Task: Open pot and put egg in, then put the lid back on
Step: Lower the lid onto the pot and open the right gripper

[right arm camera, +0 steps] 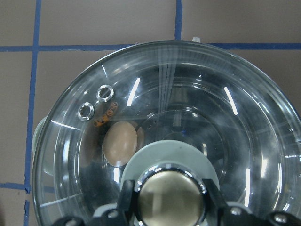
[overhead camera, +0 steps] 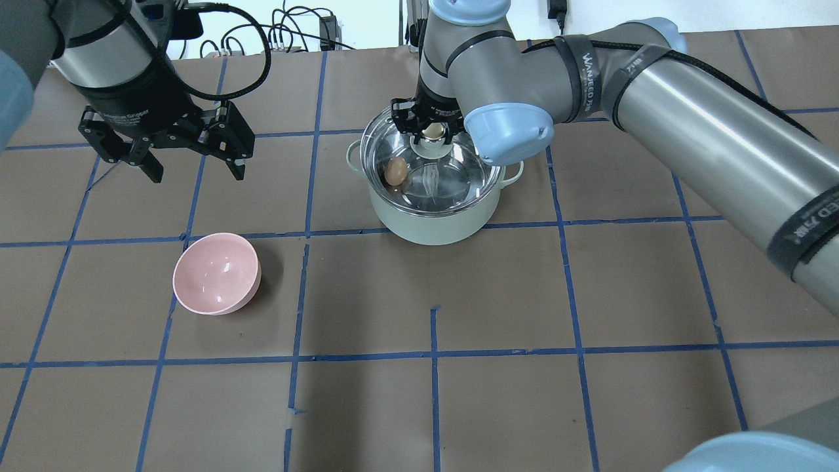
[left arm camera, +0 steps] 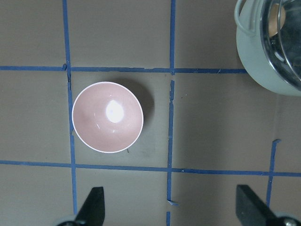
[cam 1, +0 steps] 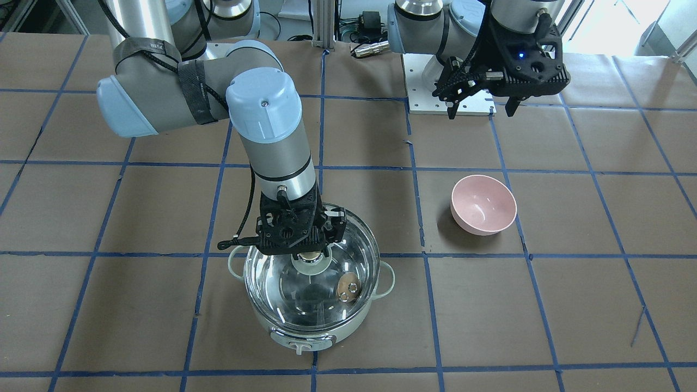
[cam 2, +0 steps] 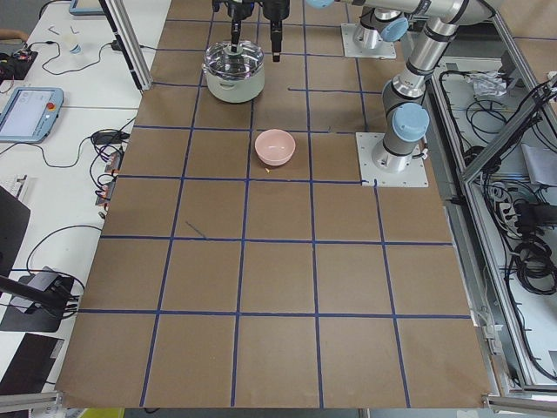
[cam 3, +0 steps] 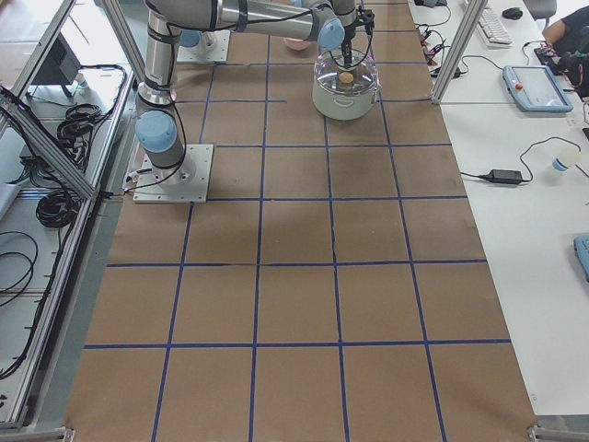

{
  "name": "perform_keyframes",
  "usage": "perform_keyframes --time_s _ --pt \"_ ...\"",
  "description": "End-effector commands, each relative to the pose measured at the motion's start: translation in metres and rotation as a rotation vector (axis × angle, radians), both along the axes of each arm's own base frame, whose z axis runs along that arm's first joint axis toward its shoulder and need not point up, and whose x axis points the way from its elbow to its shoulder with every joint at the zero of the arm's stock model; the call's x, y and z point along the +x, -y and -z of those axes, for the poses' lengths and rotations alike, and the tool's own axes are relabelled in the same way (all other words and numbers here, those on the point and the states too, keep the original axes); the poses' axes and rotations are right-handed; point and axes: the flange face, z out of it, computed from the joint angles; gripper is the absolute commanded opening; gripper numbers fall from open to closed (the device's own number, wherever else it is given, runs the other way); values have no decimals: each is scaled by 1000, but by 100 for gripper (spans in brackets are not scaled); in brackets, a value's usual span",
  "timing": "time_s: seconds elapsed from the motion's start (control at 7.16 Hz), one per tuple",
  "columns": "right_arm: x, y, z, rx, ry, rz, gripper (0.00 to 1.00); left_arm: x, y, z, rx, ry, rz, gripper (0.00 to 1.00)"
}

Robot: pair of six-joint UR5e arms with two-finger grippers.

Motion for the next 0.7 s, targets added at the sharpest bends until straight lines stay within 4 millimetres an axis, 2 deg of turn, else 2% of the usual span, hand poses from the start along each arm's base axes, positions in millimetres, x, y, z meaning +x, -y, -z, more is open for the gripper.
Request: perform_keyframes --time_s 0.0,0.28,0.42,0.56 --pt "0 0 2 -3 -7 -5 40 5 9 -3 -54 -2 25 100" --pt "0 0 2 -4 -11 -7 50 -1 11 -6 -79 -57 35 100" --pt "0 0 4 -1 -12 -7 60 0 10 -7 -81 -48 34 100" --pt "0 0 4 -1 -11 -6 65 1 9 -7 -79 -55 31 100"
